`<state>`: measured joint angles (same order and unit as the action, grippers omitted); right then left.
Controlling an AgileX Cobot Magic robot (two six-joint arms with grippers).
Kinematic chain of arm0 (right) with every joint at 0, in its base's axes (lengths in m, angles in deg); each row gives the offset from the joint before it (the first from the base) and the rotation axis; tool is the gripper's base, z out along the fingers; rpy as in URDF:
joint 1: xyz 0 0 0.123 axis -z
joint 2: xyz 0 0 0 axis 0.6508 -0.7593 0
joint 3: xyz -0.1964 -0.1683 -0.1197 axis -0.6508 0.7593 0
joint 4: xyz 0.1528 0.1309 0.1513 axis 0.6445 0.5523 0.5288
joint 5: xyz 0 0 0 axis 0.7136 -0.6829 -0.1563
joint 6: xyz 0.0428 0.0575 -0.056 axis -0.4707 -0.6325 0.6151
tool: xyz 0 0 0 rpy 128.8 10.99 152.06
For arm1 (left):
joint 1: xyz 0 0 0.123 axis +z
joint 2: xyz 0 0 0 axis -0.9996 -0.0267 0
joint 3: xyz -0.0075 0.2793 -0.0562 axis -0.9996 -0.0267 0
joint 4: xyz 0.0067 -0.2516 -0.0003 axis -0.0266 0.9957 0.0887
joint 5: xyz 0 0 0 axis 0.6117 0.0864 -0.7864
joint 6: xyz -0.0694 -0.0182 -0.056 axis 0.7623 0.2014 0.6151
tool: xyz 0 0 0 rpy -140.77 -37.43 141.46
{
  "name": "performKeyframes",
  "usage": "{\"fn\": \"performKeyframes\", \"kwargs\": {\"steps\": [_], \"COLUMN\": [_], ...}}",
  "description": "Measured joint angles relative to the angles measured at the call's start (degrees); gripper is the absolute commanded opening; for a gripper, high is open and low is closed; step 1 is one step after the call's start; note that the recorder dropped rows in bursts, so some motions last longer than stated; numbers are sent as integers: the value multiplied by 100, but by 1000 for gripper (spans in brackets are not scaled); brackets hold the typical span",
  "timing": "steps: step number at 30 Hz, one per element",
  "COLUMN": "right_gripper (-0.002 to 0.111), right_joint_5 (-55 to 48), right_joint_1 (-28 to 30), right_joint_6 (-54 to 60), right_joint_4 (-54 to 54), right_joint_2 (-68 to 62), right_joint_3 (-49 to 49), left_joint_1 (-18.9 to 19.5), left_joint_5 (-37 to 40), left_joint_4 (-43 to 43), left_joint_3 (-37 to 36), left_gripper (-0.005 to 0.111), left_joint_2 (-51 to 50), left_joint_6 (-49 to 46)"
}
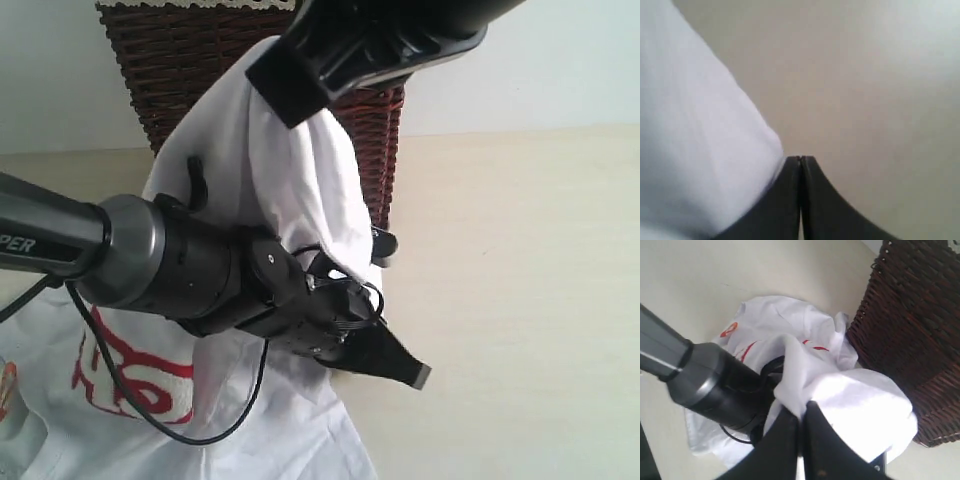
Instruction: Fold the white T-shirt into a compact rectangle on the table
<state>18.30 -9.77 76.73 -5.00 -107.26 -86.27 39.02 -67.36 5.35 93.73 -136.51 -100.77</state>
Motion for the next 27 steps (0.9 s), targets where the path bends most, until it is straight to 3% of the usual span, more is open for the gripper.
{"fn": "performKeyframes", "kwargs": {"steps": [6, 8, 12, 13, 16, 20, 24, 27], "right_gripper": [0, 0, 0, 0, 0, 2, 17, 30], "right_joint_5": [-301, -702, -1450, -1509, -1534, -1626, -1721, -1773], "right_joint_1": [9, 9, 9, 9, 9, 22, 22, 22], "right_joint_6": [111, -82, -427, -431, -896, -1037, -196, -279], "right_joint_4": [-51, -455, -884, -898, -1650, -1844, -829, -1287], "right_joint_2": [311, 447, 446, 422, 230, -174, -152, -128], "right_joint_3": [0, 0, 0, 0, 201, 848, 1374, 1608], "left_joint_1": [389, 605, 773, 685, 209, -255, -278, -281], "left_joint_5": [-46, 340, 2097, 2682, 3255, 3268, 3128, 2876], "left_joint_4": [-507, -587, -976, -1064, -1225, -1225, -1152, -1087], "left_joint_3": [93, 93, 34, -77, -657, -1705, -2835, -3284], "left_gripper": [0, 0, 0, 0, 0, 0, 0, 0], "left_joint_2": [-37, 54, 112, 131, 582, 1737, 2719, 3288], "left_joint_6": [-9, -9, 251, 273, 294, 309, 357, 552]}}
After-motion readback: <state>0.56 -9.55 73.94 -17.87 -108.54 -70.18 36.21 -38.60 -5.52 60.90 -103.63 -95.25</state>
